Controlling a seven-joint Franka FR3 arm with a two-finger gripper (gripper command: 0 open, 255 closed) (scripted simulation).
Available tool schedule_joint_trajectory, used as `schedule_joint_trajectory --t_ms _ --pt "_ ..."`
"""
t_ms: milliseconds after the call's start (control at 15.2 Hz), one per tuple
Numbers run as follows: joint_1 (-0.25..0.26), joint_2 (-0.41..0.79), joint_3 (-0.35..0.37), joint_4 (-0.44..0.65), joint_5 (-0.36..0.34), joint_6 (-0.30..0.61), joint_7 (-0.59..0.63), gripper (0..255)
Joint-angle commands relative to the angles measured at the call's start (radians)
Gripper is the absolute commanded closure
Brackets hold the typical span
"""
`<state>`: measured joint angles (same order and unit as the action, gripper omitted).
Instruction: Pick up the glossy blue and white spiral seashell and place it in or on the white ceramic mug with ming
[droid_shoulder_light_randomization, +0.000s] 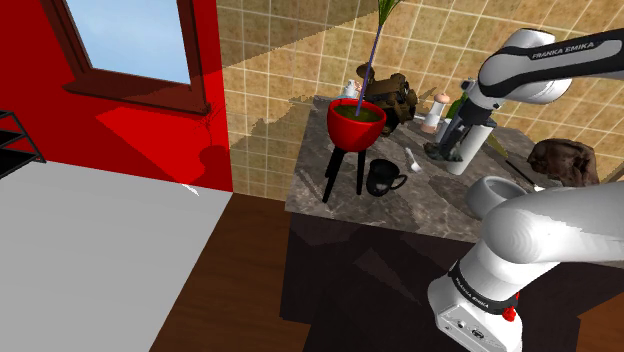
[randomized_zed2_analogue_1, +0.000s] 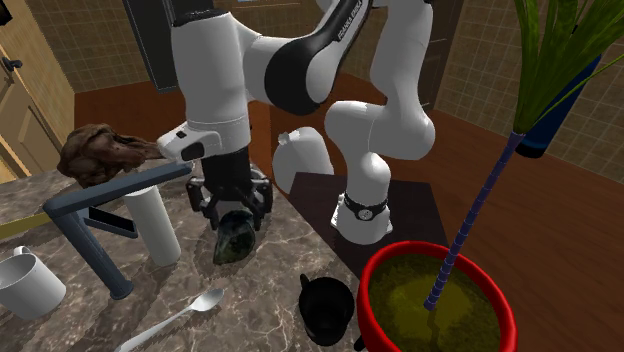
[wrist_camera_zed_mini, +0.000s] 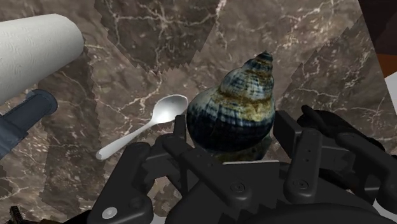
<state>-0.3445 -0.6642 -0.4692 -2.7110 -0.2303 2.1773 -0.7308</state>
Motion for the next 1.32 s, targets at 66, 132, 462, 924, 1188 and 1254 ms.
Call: schedule_joint_trajectory --t_ms 66,132,462,924,1188,1254 --pt "-0.001 -0.021 0.012 0.026 0.005 -0.046 0.003 255" --pt "0.0 -0.026 0.016 0.036 0.007 -0.062 0.004 255" --pt "0.002 -0.049 0.036 0.088 0.018 -0.138 0.009 255" --pt "-0.107 -0.179 -0.046 0.06 -0.066 -0.234 -0.115 255" --pt "-0.179 -0.238 -0.108 0.065 -0.122 -0.293 -0.209 255" --pt "-0.195 -0.249 -0.125 0.069 -0.137 -0.307 -0.234 255"
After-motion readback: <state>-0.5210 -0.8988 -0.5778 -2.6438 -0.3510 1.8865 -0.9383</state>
